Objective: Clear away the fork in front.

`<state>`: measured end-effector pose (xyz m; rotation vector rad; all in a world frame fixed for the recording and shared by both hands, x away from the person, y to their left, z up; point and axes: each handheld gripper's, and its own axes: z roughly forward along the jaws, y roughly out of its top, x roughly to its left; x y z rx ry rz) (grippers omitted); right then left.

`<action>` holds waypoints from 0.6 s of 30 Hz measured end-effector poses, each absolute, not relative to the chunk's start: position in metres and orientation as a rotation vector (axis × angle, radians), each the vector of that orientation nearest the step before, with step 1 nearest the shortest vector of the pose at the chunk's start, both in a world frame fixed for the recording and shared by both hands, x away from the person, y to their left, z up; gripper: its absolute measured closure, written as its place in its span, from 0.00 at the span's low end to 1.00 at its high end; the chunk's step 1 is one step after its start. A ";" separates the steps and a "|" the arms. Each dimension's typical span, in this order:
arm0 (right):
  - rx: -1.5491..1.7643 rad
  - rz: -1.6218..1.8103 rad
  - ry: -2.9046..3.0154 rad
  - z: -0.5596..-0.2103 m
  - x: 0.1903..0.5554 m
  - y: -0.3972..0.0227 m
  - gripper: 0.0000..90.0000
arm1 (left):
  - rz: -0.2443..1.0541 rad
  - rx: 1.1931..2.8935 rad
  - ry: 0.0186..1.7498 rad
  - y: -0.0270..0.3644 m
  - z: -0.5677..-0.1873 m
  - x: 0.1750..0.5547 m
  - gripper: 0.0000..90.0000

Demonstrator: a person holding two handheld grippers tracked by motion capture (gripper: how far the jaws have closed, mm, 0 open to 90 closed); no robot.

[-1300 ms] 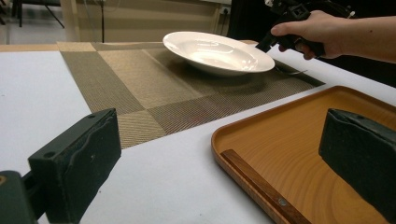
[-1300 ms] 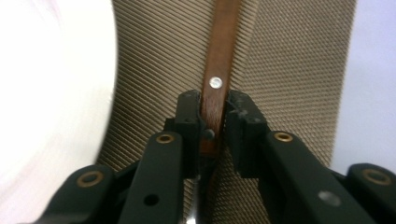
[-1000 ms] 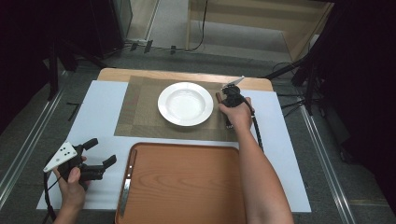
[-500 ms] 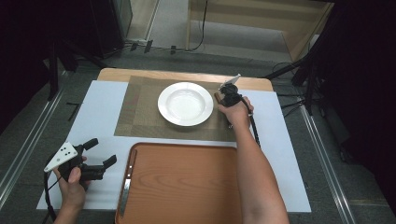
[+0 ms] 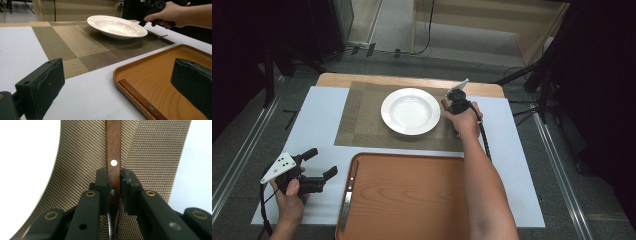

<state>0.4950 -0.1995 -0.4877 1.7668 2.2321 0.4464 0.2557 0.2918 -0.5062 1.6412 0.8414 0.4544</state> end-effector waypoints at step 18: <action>1.735 0.614 2.193 -0.490 0.482 -0.208 0.85 | 0.451 1.633 0.845 0.293 -0.506 0.257 0.00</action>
